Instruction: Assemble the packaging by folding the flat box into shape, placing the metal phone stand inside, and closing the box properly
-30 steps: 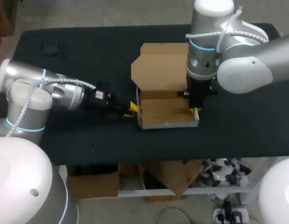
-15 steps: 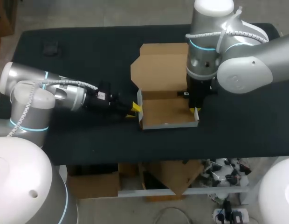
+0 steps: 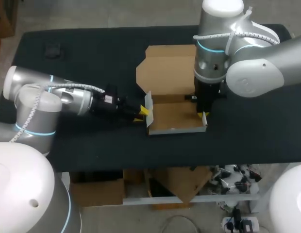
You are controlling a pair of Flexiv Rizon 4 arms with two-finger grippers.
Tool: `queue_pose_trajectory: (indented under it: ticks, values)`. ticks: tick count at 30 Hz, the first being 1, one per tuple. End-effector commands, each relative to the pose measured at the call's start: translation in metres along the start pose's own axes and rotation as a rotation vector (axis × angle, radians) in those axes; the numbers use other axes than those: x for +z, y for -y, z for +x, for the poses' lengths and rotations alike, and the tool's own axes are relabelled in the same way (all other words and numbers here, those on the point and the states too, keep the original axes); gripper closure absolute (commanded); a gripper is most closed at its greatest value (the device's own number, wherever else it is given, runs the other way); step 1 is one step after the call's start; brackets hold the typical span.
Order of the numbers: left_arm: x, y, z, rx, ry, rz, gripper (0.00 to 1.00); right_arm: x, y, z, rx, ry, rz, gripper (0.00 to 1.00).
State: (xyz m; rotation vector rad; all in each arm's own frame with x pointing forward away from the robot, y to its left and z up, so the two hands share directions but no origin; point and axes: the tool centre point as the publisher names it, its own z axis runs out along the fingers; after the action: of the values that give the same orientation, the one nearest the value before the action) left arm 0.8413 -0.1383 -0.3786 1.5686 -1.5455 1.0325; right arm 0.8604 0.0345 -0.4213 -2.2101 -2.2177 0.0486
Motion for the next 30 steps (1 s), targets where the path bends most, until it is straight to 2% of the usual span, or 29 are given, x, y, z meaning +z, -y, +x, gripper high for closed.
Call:
queue_pose_trajectory:
  ticks: [1,9,30]
  values:
    - [0.0031,0.0008,0.0027,-0.006,0.018,0.004,0.62,0.0009,0.0004,0.0005,0.001,0.002,0.000,1.00]
    - [0.0079,0.0038,0.0064,-0.018,0.106,0.041,0.58,0.0009,0.0004,0.0005,0.001,0.002,0.000,1.00]
    - [0.0109,0.0064,0.0077,-0.020,0.248,0.073,0.56,0.0009,0.0004,0.0005,0.001,0.002,0.000,1.00]
